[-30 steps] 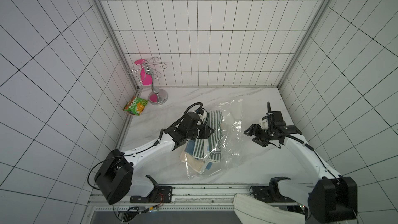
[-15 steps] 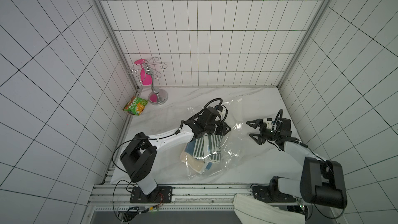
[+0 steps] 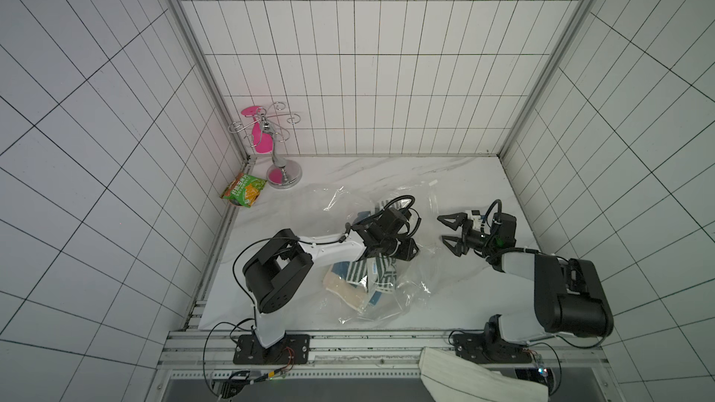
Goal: Place the folded towel into the vacuum bag
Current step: Adjust the vacuum bag at the center of the board.
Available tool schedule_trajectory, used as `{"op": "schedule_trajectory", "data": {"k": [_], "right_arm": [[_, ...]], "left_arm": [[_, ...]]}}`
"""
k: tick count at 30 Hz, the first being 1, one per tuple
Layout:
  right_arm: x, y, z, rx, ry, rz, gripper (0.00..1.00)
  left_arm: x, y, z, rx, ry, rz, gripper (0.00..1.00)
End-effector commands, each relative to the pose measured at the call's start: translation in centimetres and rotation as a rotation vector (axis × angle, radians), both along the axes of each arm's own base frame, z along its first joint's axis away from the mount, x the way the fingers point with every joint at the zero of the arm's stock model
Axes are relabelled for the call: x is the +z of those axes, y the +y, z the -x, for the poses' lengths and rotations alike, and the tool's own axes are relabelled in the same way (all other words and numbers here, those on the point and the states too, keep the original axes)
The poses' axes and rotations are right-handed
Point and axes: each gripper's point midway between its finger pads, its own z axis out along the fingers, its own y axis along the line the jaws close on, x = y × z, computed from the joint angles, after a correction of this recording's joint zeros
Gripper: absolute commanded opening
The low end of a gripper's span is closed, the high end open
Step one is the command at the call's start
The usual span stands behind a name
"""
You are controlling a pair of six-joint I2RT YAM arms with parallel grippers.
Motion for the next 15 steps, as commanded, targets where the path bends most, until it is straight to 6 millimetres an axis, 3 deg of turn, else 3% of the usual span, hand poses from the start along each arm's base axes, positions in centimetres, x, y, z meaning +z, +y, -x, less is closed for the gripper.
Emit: {"op": "schedule_trajectory", "data": {"k": [1,5,10,13,15], "right_arm": [[-0.3,1.4,0.8,0.066,-0.026,0.046,0.99],[-2.9,1.3,2.4,0.094,0.025,0.193,0.99],[-1.6,4.5,3.3,0.198,-0.029,0.183,0.99],[0.4,6.4,3.8,0.238,-0.069,0.173,0.86],[1.7,6.7,4.0,0.238,-0.07,0.192,0.68]], "left_arm": [[0.4,0.1,-0.4,0.012,-0.015,0.0,0.31],[1.5,0.2,-0.5,0.016,-0.034,0.013,0.31],[2.0,0.1,-0.6,0.015,-0.045,0.031,0.31],[1.9,0.2,-0.7,0.018,-0.041,0.031,0.31],[2.7,1.1,-0.9,0.037,-0.042,0.042,0.31]]}}
